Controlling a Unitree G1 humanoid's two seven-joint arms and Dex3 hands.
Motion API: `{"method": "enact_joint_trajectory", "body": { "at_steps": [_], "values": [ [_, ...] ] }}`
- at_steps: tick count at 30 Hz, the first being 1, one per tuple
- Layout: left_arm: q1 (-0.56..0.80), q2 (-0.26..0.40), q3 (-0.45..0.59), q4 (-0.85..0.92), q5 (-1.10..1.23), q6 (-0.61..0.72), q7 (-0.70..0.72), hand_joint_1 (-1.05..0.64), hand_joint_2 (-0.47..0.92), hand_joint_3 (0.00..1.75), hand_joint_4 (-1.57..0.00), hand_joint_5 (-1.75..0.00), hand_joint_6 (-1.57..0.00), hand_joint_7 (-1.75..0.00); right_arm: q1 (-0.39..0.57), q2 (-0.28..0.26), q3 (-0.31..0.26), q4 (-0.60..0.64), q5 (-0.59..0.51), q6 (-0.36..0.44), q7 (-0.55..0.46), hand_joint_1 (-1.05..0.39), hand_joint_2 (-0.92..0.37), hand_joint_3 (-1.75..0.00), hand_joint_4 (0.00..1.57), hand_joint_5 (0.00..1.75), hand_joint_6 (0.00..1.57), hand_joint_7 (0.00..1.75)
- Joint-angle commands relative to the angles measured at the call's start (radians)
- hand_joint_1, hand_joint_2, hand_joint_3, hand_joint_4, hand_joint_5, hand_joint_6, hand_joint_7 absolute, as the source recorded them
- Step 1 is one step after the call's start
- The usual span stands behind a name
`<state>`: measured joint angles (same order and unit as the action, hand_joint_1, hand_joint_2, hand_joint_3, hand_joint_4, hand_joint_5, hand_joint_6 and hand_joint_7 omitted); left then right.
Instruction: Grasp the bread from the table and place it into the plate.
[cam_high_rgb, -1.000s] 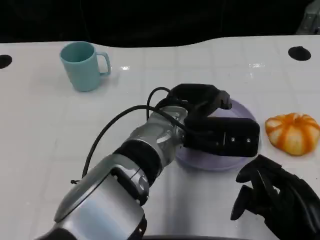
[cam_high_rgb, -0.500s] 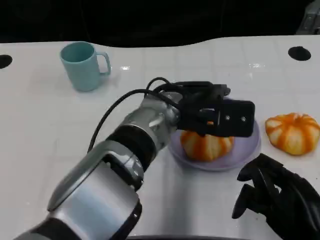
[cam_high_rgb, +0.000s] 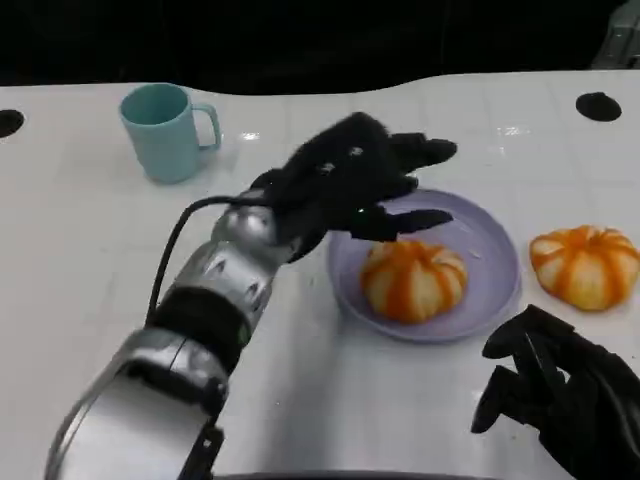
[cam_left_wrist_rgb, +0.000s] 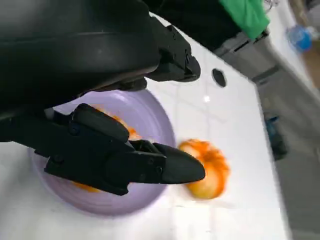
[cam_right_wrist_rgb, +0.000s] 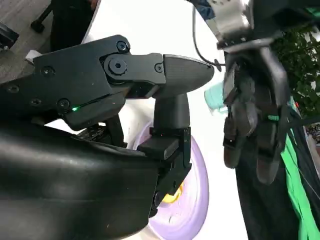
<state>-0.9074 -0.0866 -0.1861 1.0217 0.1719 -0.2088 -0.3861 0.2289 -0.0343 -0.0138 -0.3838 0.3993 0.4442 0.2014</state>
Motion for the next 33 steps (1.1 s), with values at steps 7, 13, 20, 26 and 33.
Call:
{"method": "enact_joint_trajectory", "body": {
  "at_steps": [7, 13, 20, 26, 33],
  "values": [
    [0.299, -0.008, 0.212, -0.473, -0.376, 0.279, -0.091, -0.6, 0.92, 0.27, -0.38, -1.0, -0.59, -0.16, -0.005, -0.009, -0.01, -0.002, -0.002, 0.009, -0.006, -0.43, -0.92, -0.43, 0.62, 1.75, 0.5, 1.57],
    [0.494, -0.011, 0.305, -0.831, -0.639, 0.603, -0.066, -0.61, 0.92, 0.4, -0.54, -1.43, -0.62, -0.78, -0.01, -0.003, -0.004, -0.009, -0.003, 0.022, -0.018, -0.43, -0.92, -0.43, 0.63, 1.75, 0.52, 1.58],
    [0.667, -0.011, 0.376, -1.08, -0.819, 0.846, 0.057, -0.6, 0.92, 0.36, -0.66, -1.69, -0.61, -1.33, -0.013, -0.004, -0.004, -0.011, 0.002, 0.029, -0.018, -0.43, -0.92, -0.42, 0.62, 1.75, 0.51, 1.58],
    [0.79, -0.028, 0.393, -1.208, -0.88, 0.889, 0.132, -0.57, 0.92, 0.4, -0.73, -1.75, -0.56, -1.53, -0.013, -0.008, -0.002, -0.015, 0.001, 0.029, -0.013, -0.43, -0.92, -0.44, 0.61, 1.75, 0.5, 1.58],
    [0.888, -0.026, 0.388, -1.25, -0.896, 0.874, 0.15, -0.55, 0.92, 0.46, -0.75, -1.75, -0.47, -1.74, -0.013, -0.01, -0.003, -0.019, 0.003, 0.027, -0.008, -0.43, -0.92, -0.44, 0.61, 1.75, 0.5, 1.58]
  ]
}}
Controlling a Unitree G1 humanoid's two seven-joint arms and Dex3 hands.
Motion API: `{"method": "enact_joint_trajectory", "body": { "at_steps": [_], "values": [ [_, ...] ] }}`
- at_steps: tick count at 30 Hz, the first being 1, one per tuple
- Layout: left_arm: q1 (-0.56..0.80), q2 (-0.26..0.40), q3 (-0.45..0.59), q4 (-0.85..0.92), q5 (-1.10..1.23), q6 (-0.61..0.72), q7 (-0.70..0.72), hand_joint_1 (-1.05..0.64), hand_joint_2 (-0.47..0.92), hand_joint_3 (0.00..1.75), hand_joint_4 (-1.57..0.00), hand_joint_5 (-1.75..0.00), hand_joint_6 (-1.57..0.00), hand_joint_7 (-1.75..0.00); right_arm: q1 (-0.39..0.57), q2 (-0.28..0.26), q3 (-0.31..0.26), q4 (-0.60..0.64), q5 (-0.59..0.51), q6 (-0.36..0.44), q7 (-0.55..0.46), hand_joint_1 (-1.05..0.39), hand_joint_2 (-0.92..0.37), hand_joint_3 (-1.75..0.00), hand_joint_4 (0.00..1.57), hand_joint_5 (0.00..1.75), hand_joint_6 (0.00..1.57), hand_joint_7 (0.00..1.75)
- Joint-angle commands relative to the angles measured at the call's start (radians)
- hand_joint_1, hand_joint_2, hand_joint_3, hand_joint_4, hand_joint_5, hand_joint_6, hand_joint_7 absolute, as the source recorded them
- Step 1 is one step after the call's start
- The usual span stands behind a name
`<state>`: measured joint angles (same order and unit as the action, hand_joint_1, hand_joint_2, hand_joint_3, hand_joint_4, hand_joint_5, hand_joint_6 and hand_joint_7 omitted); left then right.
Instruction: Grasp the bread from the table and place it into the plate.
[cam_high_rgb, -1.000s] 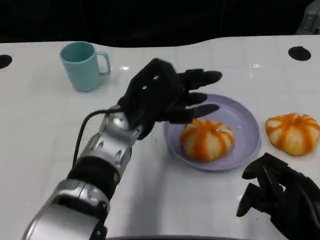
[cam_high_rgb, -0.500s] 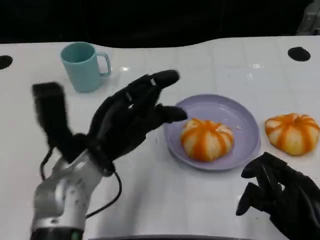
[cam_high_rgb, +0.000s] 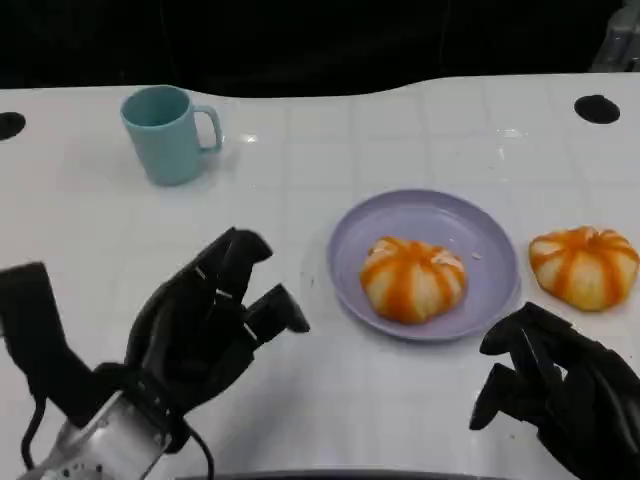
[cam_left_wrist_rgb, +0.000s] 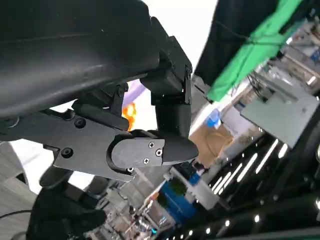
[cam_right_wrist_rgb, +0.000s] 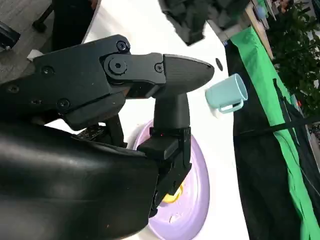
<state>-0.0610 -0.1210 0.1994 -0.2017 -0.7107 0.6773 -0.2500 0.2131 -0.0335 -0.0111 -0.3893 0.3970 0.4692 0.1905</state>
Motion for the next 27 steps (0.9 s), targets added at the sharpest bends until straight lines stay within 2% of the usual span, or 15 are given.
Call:
{"method": "enact_joint_trajectory", "body": {
  "at_steps": [1, 7, 27],
  "values": [
    [0.044, 0.009, 0.002, -0.027, -0.016, -0.013, 0.014, -0.55, 0.92, 0.47, -0.75, -1.75, -0.47, -1.74, 0.003, -0.011, -0.006, -0.014, 0.006, 0.002, 0.003, -0.43, -0.92, -0.44, 0.61, 1.75, 0.49, 1.59],
    [0.119, 0.017, -0.03, -0.038, 0.026, -0.052, 0.021, -0.55, 0.92, 0.5, -0.78, -1.75, -0.5, -1.75, 0.005, -0.012, -0.01, -0.019, 0.012, 0.009, 0.001, -0.43, -0.92, -0.44, 0.61, 1.75, 0.49, 1.59],
    [0.156, 0.027, -0.063, -0.013, 0.074, -0.111, 0.031, -0.56, 0.92, 0.42, -0.79, -1.75, -0.54, -1.75, 0.008, -0.017, -0.019, -0.03, 0.011, 0.022, 0.007, -0.43, -0.92, -0.44, 0.6, 1.75, 0.48, 1.59]
  ]
}}
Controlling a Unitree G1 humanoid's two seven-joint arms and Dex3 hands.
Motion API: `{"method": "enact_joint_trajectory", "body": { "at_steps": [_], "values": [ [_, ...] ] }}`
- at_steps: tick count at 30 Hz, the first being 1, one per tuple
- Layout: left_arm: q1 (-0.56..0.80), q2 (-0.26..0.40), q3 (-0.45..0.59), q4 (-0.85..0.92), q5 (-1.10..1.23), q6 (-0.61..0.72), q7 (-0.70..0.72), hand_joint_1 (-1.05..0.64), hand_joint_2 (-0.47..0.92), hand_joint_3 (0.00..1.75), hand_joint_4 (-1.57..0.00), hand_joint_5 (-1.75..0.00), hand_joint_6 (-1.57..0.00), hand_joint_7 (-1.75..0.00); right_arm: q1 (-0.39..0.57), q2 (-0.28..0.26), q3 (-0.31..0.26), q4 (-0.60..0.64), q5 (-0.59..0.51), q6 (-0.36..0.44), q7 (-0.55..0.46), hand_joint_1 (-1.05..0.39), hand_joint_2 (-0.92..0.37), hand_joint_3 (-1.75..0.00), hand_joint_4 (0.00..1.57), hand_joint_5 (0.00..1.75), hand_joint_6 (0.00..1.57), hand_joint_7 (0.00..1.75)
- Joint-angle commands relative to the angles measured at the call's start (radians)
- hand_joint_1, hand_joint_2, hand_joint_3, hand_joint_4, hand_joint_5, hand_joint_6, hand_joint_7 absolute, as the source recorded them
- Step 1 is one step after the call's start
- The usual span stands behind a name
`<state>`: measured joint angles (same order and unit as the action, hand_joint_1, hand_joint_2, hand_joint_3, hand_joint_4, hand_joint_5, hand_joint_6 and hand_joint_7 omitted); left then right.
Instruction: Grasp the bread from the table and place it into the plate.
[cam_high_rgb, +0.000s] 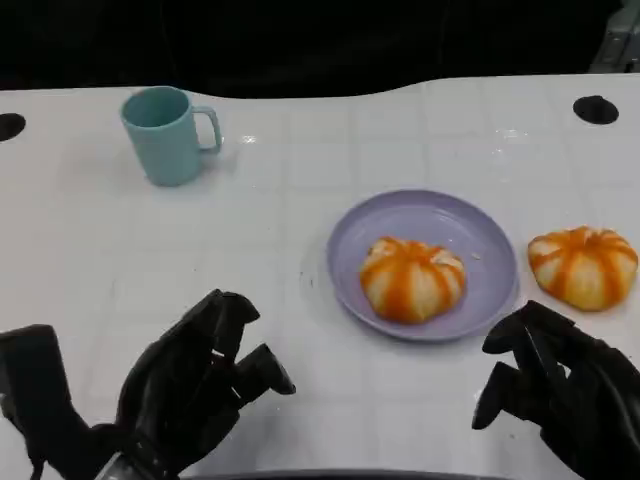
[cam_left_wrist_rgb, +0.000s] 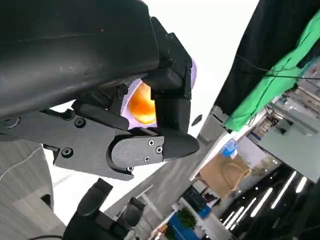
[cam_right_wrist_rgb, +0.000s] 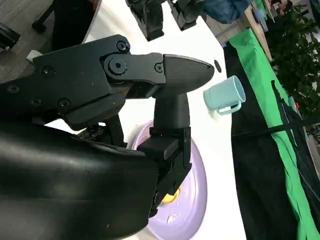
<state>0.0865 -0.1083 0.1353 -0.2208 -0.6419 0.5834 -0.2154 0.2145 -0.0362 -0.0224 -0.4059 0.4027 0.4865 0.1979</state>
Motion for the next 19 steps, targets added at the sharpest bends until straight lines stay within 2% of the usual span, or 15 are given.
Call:
{"method": "enact_joint_trajectory", "body": {
  "at_steps": [1, 6, 19],
  "values": [
    [0.009, 0.015, 0.001, 0.007, 0.005, -0.018, -0.003, -0.56, 0.92, 0.42, -0.79, -1.75, -0.54, -1.75, 0.007, -0.014, -0.008, -0.013, 0.006, 0.004, 0.0, -0.43, -0.92, -0.44, 0.6, 1.75, 0.48, 1.59],
    [0.008, 0.022, -0.002, 0.016, 0.01, -0.015, -0.003, -0.56, 0.92, 0.41, -0.81, -1.75, -0.55, -1.74, 0.008, -0.012, -0.002, -0.004, -0.006, -0.016, 0.004, -0.42, -0.92, -0.44, 0.6, 1.75, 0.48, 1.59],
    [0.009, 0.03, -0.023, 0.029, 0.022, -0.042, -0.016, -0.56, 0.92, 0.4, -0.81, -1.75, -0.54, -1.75, 0.005, -0.015, -0.008, -0.001, -0.003, -0.008, 0.005, -0.43, -0.92, -0.43, 0.62, 1.75, 0.49, 1.59]
  ]
}}
